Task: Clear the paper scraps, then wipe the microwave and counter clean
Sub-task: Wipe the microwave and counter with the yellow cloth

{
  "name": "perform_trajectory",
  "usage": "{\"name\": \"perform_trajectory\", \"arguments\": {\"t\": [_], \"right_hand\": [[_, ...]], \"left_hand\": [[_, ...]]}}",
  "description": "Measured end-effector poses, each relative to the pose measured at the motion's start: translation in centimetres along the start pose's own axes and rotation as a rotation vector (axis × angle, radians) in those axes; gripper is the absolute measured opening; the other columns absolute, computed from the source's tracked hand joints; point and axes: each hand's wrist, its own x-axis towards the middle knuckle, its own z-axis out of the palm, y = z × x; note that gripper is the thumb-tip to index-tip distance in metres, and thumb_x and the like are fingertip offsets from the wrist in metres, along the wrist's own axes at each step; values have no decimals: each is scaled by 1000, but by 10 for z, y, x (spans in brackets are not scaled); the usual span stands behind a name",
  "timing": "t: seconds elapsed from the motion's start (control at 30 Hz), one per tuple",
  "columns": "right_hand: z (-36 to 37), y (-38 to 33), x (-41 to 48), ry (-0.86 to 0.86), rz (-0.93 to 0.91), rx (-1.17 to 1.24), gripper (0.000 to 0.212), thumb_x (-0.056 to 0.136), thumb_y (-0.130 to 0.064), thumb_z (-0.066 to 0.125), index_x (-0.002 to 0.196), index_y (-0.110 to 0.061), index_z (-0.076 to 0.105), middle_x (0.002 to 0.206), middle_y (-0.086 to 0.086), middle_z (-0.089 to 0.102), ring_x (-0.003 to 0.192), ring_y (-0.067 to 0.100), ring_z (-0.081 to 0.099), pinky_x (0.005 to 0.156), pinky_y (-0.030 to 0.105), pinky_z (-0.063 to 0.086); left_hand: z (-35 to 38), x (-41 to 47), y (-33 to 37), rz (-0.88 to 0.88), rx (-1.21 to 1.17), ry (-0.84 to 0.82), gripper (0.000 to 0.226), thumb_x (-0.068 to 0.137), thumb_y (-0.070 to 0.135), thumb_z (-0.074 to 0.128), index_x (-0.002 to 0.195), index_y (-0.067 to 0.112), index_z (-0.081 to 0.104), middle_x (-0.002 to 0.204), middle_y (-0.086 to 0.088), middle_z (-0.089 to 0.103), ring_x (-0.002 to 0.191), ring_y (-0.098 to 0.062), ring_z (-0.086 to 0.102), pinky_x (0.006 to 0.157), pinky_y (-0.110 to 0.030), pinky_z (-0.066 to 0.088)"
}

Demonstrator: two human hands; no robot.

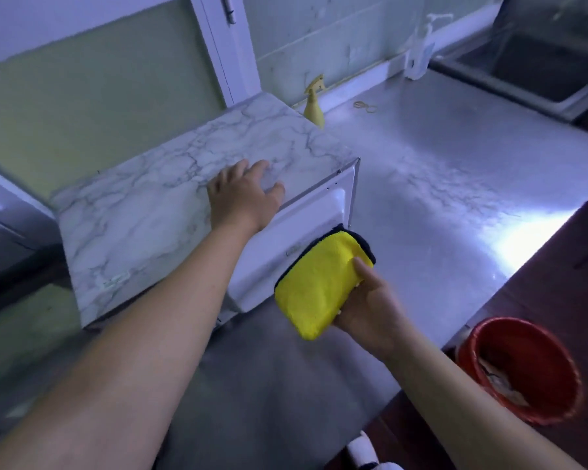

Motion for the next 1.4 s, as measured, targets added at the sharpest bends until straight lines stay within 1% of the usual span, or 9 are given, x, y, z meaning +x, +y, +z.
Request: {"name": "perform_trajectory", "arguments": {"t": [0.23, 0.33, 0.47, 0.57, 0.73, 0.9, 1.03, 1.17, 1.4], "right_hand": [[2, -10, -40, 333, -119, -321, 30, 101, -36, 52, 124, -15, 51, 114, 5, 62, 104, 31, 63, 94, 59, 48], [24, -27, -39, 372, -306, -336, 27, 101, -35, 53, 125, -23, 53, 129, 5, 58, 105, 27, 62, 94, 56, 49], [72, -35, -26, 303, -1009, -672, 27, 98, -34, 55, 122, -44, 62, 139, -2, 59, 116, 14, 57, 99, 41, 42], [87, -11, -2, 250, -1440, -1308, 56, 92, -21, 59, 142, -44, 48, 156, -7, 39, 150, 18, 22, 119, 50, 13], [76, 46, 30, -162, -1142, -1677, 64, 86, -16, 67, 145, -31, 45, 162, -4, 23, 154, 23, 1, 121, 58, 8], [83, 47, 26, -122, -1097, -1457, 38, 86, -21, 63, 123, -23, 69, 150, -4, 46, 150, 20, 23, 119, 38, 19], [87, 26, 22, -58, -1108, -1577, 25, 84, 1, 67, 101, -12, 79, 120, -4, 67, 129, 16, 48, 112, 38, 35], [86, 10, 18, -96, -1148, -1807, 37, 83, 14, 63, 107, -11, 77, 121, -5, 67, 126, 23, 54, 108, 38, 40], [111, 31, 34, 491, -1180, -1484, 45, 76, -1, 73, 118, -13, 63, 118, 8, 39, 115, 30, 44, 93, 36, 44]], "left_hand": [[-32, -11, -4, -142, -634, -42, 35, 64, 45, 51, 89, 36, 73, 105, 9, 74, 109, -16, 63, 100, -26, 42], [-43, -11, -24, -69, -775, -167, 36, 74, 32, 66, 109, 32, 70, 118, 6, 68, 121, -16, 58, 97, -23, 42], [-69, -19, -101, -60, -310, -69, 74, 66, 48, 48, 138, 31, 52, 141, -9, 54, 128, -31, 51, 104, -38, 43], [-68, -40, -155, -92, -8, 21, 73, 73, 55, 37, 137, 25, 53, 138, -14, 53, 127, -35, 49, 105, -42, 38], [-54, -38, -166, -47, 66, 85, 52, 91, 49, 39, 135, 24, 49, 141, -11, 47, 130, -30, 41, 106, -46, 30], [-52, -37, -165, -68, 59, 79, 51, 90, 50, 39, 134, 25, 47, 142, -11, 44, 131, -30, 38, 106, -47, 26], [-55, -38, -162, -67, 47, 81, 50, 91, 49, 40, 133, 24, 48, 141, -12, 44, 130, -31, 38, 106, -47, 26], [-57, -40, -162, -64, 54, 84, 49, 91, 48, 41, 132, 23, 49, 139, -13, 45, 128, -32, 39, 105, -47, 26], [-61, -41, -163, -63, 22, 63, 51, 91, 46, 39, 135, 22, 49, 143, -13, 43, 131, -32, 37, 108, -47, 25]]}}
